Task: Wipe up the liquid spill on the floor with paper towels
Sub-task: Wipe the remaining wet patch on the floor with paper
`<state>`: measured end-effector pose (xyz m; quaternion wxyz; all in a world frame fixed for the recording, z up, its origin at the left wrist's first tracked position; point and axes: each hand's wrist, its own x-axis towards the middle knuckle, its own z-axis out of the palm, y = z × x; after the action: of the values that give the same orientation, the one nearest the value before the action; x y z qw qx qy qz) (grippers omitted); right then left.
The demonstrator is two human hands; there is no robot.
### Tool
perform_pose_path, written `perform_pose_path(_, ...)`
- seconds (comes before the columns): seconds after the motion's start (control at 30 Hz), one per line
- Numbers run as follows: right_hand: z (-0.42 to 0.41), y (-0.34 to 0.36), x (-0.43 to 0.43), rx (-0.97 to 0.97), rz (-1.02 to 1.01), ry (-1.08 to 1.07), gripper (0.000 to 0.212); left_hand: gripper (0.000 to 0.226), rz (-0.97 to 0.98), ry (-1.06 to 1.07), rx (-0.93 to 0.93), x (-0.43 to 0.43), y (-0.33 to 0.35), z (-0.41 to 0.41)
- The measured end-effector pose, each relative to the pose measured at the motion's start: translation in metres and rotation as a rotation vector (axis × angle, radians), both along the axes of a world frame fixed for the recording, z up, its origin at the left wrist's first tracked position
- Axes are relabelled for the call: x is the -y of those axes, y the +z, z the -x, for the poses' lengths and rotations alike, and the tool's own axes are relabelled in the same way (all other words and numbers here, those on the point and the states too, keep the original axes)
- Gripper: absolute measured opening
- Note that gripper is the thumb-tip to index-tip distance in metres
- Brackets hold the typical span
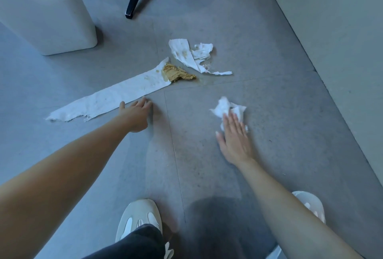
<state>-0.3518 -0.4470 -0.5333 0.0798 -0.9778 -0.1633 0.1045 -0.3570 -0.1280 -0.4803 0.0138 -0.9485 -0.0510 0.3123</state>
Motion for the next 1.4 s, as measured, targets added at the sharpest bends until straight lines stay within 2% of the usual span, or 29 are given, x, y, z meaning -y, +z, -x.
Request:
perform_pose_path(0.1,-0.008,-0.002,0.000,-0.056,0.060,-0.263,0.069,0.070,-0.010,0.033,0.026,-0.006,0.001,-0.003)
perform_pose_path(0.2,-0.008,-0.003,-0.008,-0.150,0.078,-0.348,0.072,0.071,-0.005,0.078,0.068,-0.015,0.001,-0.006)
perform_pose_path(0.27,-0.010,0.000,-0.015,-0.134,0.064,-0.290,0.072,0.072,-0.005,0.093,0.074,-0.018,0.000,-0.006)
perform_pose_path(0.4,-0.010,0.004,-0.049,-0.108,0.046,0.097,0.068,0.069,-0.005,0.144,0.101,-0.026,-0.006,-0.003)
perform_pose_path(0.5,-0.007,0.004,-0.089,-0.153,0.019,0.236,0.069,0.069,0.012,0.204,0.115,-0.030,-0.012,0.000)
perform_pose_path(0.7,-0.033,0.009,-0.139,-0.199,0.022,0.218,0.066,0.064,0.052,0.246,0.210,-0.035,-0.025,0.004)
perform_pose_path(0.87,-0.054,0.023,-0.147,-0.256,0.090,0.227,0.065,0.055,0.072,0.244,0.309,-0.037,-0.034,0.004)
perform_pose_path(0.93,-0.064,0.031,-0.149,-0.329,0.088,0.219,0.065,0.052,0.058,0.250,0.341,-0.037,-0.037,0.001)
perform_pose_path(1.07,-0.079,0.048,-0.160,-0.525,-0.054,0.092,0.066,0.045,0.035,0.268,0.318,-0.033,-0.033,-0.008)
perform_pose_path(1.17,-0.092,0.066,-0.170,-0.593,0.068,0.154,0.065,0.040,0.025,0.236,0.275,-0.034,-0.022,-0.017)
perform_pose_path(1.27,-0.115,0.100,-0.175,-0.615,0.191,0.217,0.067,0.049,0.018,0.157,0.213,-0.040,0.001,-0.034)
perform_pose_path(1.4,-0.153,0.163,-0.177,-0.473,0.265,0.263,0.063,0.058,-0.008,0.051,0.167,-0.051,0.041,-0.064)
